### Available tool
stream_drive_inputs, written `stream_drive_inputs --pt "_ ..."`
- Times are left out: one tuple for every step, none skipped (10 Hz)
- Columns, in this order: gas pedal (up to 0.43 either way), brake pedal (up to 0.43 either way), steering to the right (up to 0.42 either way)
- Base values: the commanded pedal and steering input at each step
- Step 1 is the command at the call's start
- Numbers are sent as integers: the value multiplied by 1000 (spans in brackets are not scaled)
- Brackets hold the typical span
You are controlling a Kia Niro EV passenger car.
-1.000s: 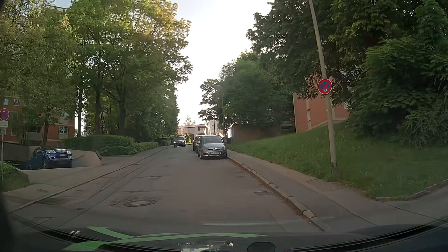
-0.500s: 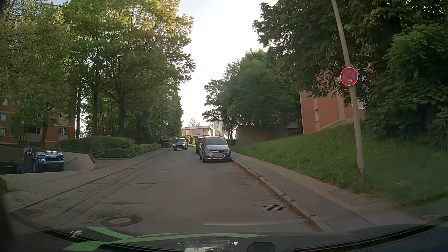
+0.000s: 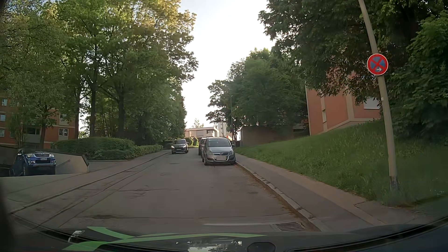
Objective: Follow the waypoints while adhering to traffic rules and regulations
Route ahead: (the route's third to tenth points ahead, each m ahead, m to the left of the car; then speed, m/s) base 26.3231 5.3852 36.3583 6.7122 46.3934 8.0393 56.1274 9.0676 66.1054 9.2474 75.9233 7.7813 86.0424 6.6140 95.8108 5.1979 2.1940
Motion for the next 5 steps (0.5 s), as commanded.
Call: stream_drive_inputs --pt "98 0 -39" --pt "98 0 -39" --pt "98 0 -39" --pt "98 0 -39" --pt "98 0 -39"
